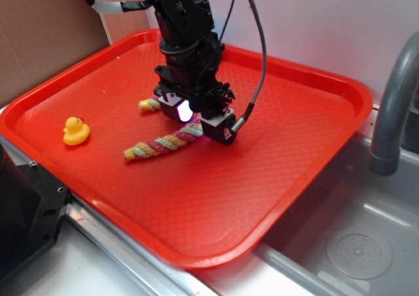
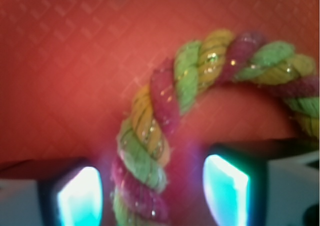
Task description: Grab the multicolored rope.
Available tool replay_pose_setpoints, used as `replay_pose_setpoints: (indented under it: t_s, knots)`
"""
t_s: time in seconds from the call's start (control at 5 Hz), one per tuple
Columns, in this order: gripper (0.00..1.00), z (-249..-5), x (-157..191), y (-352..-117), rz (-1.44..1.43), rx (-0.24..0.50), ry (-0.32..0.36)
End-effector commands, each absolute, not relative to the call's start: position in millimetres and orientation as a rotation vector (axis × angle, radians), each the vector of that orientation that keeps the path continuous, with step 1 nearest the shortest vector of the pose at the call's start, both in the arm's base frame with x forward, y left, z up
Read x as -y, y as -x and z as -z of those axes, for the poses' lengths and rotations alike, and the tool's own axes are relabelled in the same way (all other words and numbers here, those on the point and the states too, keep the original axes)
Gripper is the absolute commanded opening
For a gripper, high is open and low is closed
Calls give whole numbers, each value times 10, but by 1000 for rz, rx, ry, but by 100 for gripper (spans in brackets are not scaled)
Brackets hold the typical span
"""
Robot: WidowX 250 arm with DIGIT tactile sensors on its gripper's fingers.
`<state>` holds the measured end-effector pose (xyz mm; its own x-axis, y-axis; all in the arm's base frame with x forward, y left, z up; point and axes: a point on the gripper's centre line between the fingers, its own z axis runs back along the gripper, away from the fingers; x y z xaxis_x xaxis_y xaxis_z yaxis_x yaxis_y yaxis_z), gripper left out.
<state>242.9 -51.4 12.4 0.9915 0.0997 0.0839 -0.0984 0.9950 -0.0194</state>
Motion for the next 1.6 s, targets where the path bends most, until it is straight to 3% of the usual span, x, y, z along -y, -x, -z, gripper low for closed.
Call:
replay_pose_setpoints:
  t_s: [0.0,0.2,0.4,0.6,0.8,1.0,1.2,1.4]
  knots:
    - [0,-2,439,-2312,-116,41,22]
    - [0,-65,428,-2288,-74,36,0]
    - [0,-377,377,-2160,-37,4,-34]
    - [0,-870,257,-1919,-33,27,-13]
    - [0,-1355,177,-1730,-82,98,11]
    - [0,-1869,93,-1665,-171,16,-31]
    - [0,-2193,-77,-1600,-132,78,13]
    - [0,-2219,-84,-1631,-136,108,-10]
